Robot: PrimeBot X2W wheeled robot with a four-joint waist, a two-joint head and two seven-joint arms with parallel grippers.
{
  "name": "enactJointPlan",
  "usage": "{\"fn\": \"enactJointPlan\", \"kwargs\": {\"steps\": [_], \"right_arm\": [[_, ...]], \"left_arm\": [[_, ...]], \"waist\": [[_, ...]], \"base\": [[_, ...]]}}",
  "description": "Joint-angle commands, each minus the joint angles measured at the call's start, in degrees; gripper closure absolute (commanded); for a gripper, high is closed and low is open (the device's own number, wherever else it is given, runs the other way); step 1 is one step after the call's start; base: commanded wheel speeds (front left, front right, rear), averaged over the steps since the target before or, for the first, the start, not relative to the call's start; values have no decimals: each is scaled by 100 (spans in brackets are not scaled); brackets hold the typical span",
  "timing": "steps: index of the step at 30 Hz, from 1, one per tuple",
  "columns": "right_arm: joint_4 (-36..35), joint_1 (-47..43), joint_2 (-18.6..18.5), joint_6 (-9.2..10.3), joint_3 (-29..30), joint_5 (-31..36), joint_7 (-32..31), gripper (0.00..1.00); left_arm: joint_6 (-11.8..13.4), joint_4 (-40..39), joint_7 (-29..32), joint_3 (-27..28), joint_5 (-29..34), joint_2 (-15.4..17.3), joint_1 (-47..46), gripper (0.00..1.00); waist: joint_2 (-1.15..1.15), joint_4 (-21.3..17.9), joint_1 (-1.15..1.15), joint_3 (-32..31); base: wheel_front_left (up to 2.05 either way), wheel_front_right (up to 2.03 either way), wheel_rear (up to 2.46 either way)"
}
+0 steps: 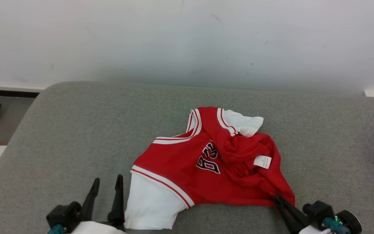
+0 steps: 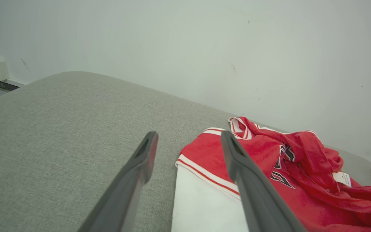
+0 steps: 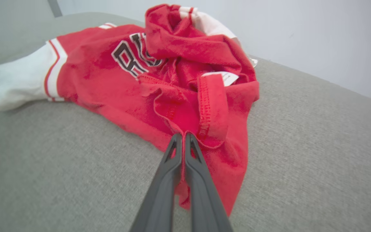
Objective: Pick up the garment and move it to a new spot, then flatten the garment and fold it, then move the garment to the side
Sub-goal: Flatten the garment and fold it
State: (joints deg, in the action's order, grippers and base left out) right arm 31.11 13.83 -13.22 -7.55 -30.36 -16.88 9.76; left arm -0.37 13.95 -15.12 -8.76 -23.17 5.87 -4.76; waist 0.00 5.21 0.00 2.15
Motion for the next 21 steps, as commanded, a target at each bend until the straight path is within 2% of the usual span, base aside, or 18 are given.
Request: {"fn": "enactJointPlan", "kwargs": {"steps": [1, 4, 9, 14, 18, 19, 20, 21], "right_arm": [[-171, 4, 37, 13, 200, -359, 64, 100], [-592, -107, 91, 14, 726, -1396, 18, 100], [-987, -18, -79, 13, 1441, -2787, -251, 100], [-620, 117, -68, 13, 2115, -3856, -622, 100], [-199, 172, 12, 13, 2366, -4184, -831, 100], [-70, 195, 4, 13, 2372, -4189, -912, 89], [34, 233, 6, 13, 2393, -4193, -954, 69], [115, 247, 28, 13, 2382, -4189, -987, 25]], "left_arm": [[-40, 28, 1, 33, 60, -34, 25, 0], [-110, 82, 1, 86, 156, -73, -12, 0], [-208, 132, 1, 123, 318, -106, -182, 0], [-278, 139, 1, 154, 415, -128, -434, 0], [-307, 159, 1, 199, 464, -143, -508, 0], [-313, 172, 1, 212, 473, -149, -523, 0], [-329, 181, 1, 214, 486, -159, -537, 0], [-337, 196, 1, 225, 497, -169, -544, 0]], "waist": [[0, -71, 0, 24], [0, -181, 0, 73], [0, -306, 0, 347], [0, -326, 0, 735], [0, -329, 0, 869], [0, -329, 0, 884], [0, -328, 0, 890], [0, -332, 0, 875]], "base": [[0, 0, 0], [0, 0, 0], [0, 0, 0], [0, 0, 0], [0, 0, 0], [0, 0, 0], [0, 0, 0], [0, 0, 0]]}}
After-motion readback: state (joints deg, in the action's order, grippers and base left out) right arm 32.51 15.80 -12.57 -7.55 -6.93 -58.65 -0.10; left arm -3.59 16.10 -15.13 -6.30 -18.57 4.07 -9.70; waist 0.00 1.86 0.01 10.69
